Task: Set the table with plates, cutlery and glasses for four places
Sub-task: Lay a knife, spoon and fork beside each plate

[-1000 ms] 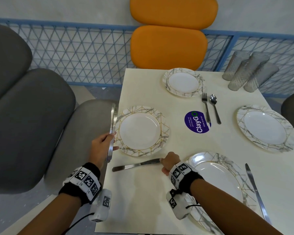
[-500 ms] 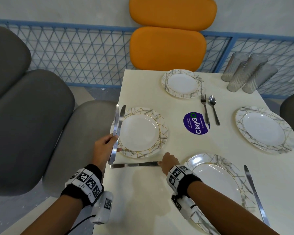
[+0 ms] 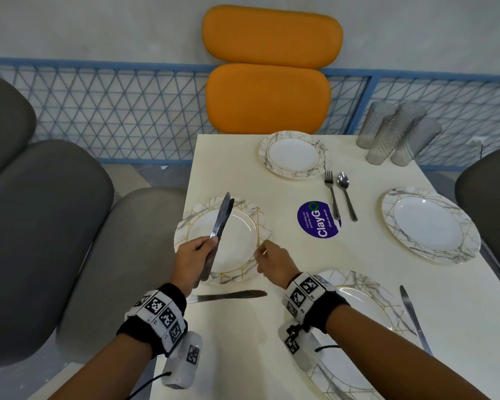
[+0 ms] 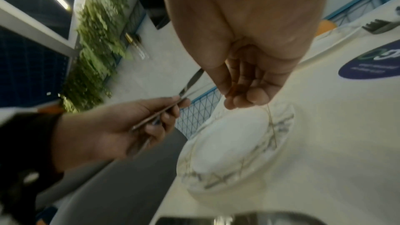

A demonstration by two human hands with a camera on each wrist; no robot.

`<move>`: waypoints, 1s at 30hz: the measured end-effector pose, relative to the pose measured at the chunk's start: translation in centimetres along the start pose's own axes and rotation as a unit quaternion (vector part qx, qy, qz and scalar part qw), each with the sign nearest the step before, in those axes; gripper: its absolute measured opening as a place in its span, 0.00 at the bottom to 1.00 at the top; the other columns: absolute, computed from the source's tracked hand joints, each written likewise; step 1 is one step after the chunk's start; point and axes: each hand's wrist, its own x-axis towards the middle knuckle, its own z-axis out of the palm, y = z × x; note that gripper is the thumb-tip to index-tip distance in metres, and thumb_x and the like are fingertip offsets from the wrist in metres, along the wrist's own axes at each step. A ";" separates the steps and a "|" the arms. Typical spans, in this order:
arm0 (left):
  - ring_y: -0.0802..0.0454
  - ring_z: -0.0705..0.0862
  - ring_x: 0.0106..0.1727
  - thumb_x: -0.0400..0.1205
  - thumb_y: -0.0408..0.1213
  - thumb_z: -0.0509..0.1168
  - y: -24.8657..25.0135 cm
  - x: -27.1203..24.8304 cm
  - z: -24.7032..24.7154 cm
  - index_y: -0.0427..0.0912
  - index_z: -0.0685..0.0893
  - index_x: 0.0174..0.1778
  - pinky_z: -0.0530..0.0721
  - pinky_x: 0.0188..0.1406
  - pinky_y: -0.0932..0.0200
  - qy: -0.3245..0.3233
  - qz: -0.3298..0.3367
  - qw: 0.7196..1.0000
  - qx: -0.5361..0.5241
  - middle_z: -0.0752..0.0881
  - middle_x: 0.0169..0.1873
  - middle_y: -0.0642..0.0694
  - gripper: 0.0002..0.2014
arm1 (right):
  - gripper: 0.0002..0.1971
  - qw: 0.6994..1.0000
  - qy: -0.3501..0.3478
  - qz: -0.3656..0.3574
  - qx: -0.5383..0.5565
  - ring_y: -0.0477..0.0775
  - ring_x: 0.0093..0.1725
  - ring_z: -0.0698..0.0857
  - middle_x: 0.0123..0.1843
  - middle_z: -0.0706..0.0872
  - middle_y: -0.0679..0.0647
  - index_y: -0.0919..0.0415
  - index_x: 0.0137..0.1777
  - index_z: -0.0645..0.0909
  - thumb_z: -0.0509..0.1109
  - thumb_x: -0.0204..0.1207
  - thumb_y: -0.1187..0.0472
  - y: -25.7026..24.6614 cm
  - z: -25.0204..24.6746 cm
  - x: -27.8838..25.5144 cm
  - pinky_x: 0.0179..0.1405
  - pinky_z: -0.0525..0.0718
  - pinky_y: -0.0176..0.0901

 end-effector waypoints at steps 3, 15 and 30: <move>0.55 0.60 0.17 0.83 0.41 0.63 0.7 0.3 2.0 0.33 0.83 0.40 0.60 0.17 0.64 -0.044 -0.015 0.999 -0.027 0.68 0.22 0.46 0.14 | 0.04 0.996 0.011 -0.032 0.087 0.43 0.30 0.77 0.33 0.81 0.50 0.60 0.46 0.74 0.59 0.80 0.62 -0.8 -3.0 -0.1 0.36 0.77 0.37; 0.54 0.72 0.29 0.79 0.38 0.69 4.7 1.9 12.5 0.34 0.84 0.42 0.70 0.22 0.64 -0.008 0.009 0.998 -0.064 0.77 0.28 0.47 0.09 | 0.09 0.950 -0.164 -0.052 0.262 0.49 0.29 0.80 0.35 0.81 0.56 0.58 0.39 0.72 0.63 0.80 0.66 1.6 -8.1 0.0 0.27 0.81 0.34; 0.54 0.69 0.26 0.77 0.41 0.71 5.7 7.1 11.8 0.37 0.86 0.41 0.70 0.28 0.60 0.095 0.074 0.992 0.024 0.73 0.21 0.56 0.09 | 0.07 0.880 0.055 -0.030 0.471 0.48 0.22 0.76 0.25 0.81 0.54 0.63 0.38 0.79 0.65 0.79 0.68 4.9 -16.4 8.4 0.23 0.75 0.36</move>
